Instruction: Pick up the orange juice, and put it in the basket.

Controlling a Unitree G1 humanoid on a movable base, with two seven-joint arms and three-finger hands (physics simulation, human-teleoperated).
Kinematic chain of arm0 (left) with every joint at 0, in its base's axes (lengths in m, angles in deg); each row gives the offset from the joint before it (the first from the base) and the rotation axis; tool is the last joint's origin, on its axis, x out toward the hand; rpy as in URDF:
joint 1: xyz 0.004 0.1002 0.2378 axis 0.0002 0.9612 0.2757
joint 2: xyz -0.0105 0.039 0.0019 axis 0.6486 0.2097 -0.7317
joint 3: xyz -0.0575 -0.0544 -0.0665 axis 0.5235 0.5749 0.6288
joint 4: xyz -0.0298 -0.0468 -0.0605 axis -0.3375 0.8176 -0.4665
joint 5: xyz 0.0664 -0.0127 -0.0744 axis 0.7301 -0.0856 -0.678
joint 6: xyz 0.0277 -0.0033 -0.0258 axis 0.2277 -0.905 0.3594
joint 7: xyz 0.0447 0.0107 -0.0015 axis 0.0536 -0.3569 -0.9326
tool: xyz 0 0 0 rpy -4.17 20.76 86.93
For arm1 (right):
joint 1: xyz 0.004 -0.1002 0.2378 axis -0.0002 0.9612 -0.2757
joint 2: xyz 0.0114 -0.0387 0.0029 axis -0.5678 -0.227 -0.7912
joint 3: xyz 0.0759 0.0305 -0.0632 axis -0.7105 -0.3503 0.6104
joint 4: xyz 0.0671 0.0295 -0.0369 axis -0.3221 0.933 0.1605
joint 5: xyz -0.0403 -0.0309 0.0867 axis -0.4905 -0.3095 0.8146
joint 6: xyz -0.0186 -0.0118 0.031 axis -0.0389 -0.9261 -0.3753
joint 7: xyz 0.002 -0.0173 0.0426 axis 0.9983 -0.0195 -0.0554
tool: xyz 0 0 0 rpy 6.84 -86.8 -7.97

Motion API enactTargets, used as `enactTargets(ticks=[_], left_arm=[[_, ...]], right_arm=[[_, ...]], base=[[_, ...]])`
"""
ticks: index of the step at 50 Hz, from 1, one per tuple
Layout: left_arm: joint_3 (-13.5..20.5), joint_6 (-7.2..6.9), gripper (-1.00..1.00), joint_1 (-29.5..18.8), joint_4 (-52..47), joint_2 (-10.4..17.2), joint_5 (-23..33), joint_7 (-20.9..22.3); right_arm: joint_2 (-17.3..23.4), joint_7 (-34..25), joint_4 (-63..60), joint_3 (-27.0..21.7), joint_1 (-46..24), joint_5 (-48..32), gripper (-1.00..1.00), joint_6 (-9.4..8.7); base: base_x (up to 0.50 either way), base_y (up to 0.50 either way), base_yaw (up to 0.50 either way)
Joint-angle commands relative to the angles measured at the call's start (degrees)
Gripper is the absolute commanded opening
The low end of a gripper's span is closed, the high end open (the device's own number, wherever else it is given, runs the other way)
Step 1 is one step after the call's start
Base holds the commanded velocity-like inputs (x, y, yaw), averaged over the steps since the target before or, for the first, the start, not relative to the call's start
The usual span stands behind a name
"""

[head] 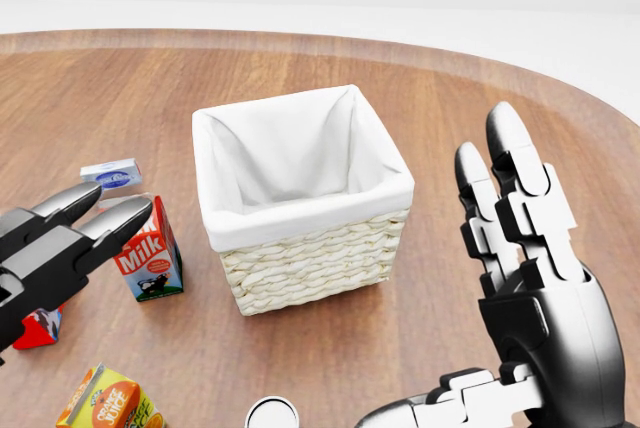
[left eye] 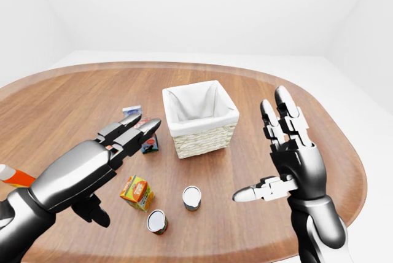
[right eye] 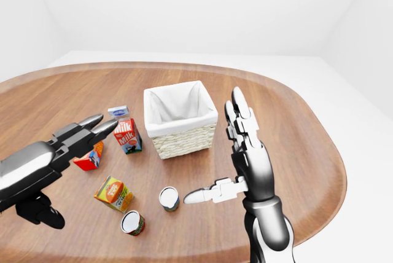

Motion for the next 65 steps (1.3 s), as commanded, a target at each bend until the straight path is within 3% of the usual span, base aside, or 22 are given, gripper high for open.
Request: enactTargets(ticks=[1,11,15,19,25,29,39,65], left_arm=[[-4.4,0.0,1.0,3.3,5.5,-5.4,5.5,0.0],[-7.5,0.0,1.0,0.3,15.4,-12.0,11.5,0.0],[-7.9,0.0,1.0,-0.8,19.1,-13.2,13.2,0.0],[-8.8,0.0,1.0,0.5,18.0,-12.8,12.3,0.0],[-8.9,0.0,1.0,-0.3,22.0,-15.7,15.2,0.0],[-9.7,0.0,1.0,-0.5,22.6,-15.8,15.5,0.0],[-10.4,0.0,1.0,-2.4,27.0,-19.2,18.5,0.0],[-10.0,0.0,1.0,-2.7,33.1,-21.6,22.3,0.0]], right_arm=[[0.0,0.0,0.5,0.2,0.4,0.0,1.0,0.0],[0.0,0.0,0.7,-0.1,0.7,0.6,1.0,0.0],[-0.1,0.2,-0.4,0.0,0.6,0.9,1.0,0.0],[0.0,0.2,0.4,0.3,1.2,0.7,1.0,0.0],[0.0,0.2,0.2,0.2,1.4,1.1,1.0,0.0],[0.0,0.3,0.0,0.4,1.5,1.3,1.0,0.0],[0.0,0.0,-0.4,0.0,1.6,2.4,1.0,0.0],[0.2,-0.3,-0.6,0.5,2.6,2.6,1.0,0.0]], base=[[0.0,0.0,0.0],[0.0,0.0,0.0],[0.0,0.0,0.0],[0.0,0.0,0.0],[0.0,0.0,0.0],[0.0,0.0,0.0],[0.0,0.0,0.0],[0.0,0.0,0.0]])
